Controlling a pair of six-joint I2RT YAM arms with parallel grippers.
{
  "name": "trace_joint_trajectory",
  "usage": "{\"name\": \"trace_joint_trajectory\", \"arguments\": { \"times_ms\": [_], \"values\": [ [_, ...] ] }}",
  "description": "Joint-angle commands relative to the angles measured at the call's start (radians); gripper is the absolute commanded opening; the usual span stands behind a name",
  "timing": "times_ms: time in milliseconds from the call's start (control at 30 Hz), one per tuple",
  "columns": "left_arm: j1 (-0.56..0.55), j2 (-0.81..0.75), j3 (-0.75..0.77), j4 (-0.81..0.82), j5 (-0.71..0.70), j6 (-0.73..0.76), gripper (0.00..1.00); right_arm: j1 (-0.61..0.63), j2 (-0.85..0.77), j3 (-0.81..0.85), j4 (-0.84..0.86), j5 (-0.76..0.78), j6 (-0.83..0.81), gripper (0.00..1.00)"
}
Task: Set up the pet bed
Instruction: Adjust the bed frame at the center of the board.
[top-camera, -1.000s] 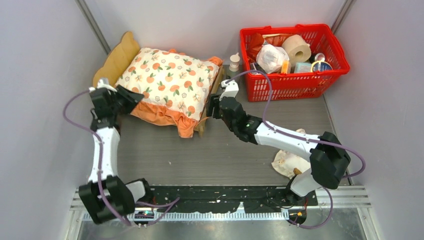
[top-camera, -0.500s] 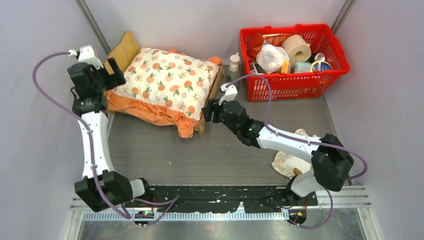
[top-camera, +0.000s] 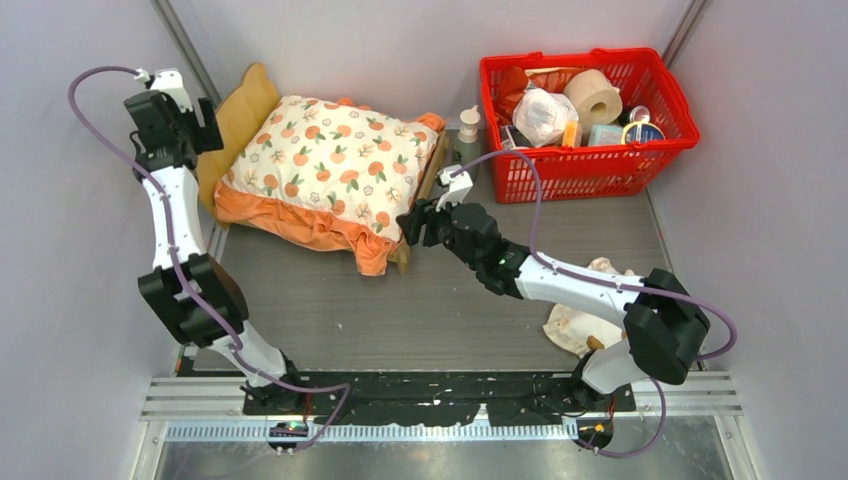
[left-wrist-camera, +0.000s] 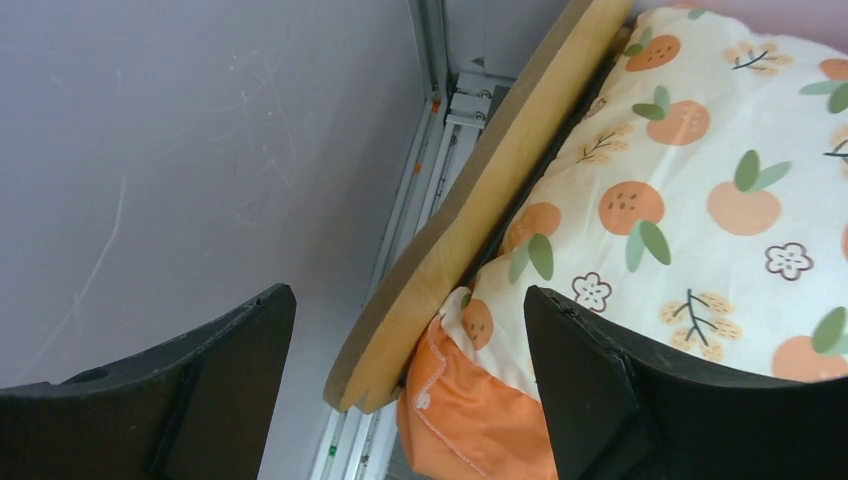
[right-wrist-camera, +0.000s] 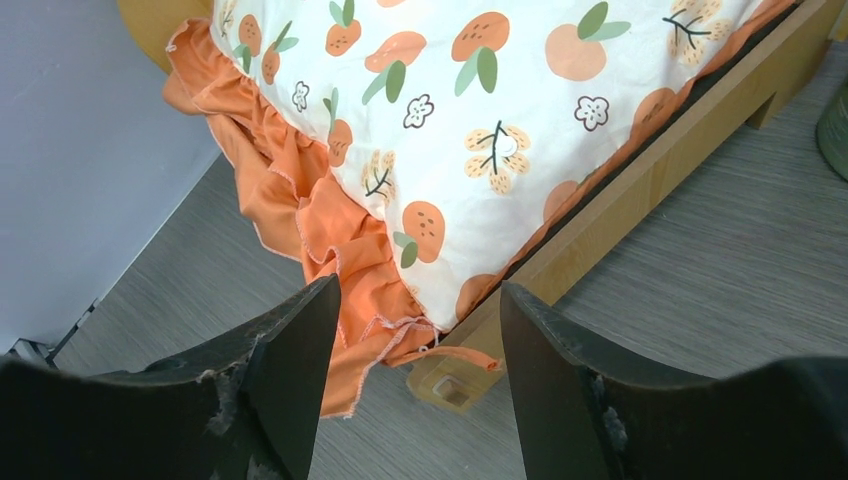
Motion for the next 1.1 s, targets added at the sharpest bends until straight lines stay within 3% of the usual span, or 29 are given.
{"name": "trace_joint_trajectory", "arguments": {
  "times_ms": [0, 167, 233, 367, 500, 833, 1067],
  "values": [
    [0.014, 0.071, 0.084, 0.0, 0.041, 0.06, 0.88, -0.002, -0.01, 0.001, 0.086, -0.029, -0.023, 0.66],
    [0.023, 0.157, 0.146, -0.005, 0.104, 0.059, 0.77, -0.012, 0.009, 0.009, 0.106, -0.04, -0.028, 0.66],
    [0.023, 0.181, 0.165, -0.025, 0.092, 0.06, 0.67, -0.017, 0.01, 0.009, 0.109, -0.044, -0.029, 0.66],
    [0.023, 0.185, 0.128, -0.011, 0.097, 0.036, 0.57, -0.028, 0.0, 0.004, 0.102, -0.039, -0.04, 0.66],
    [0.023, 0.153, 0.075, -0.02, 0.162, 0.003, 0.33, -0.045, -0.016, -0.01, 0.093, -0.03, -0.055, 0.66],
    [0.02, -0.027, -0.055, -0.077, 0.114, -0.053, 0.03, -0.063, -0.079, -0.041, 0.049, -0.01, -0.086, 0.66],
    [0.02, -0.176, -0.16, -0.187, -0.012, -0.03, 0.0, -0.067, -0.106, -0.068, 0.025, 0.009, -0.104, 0.67]
  ]
}}
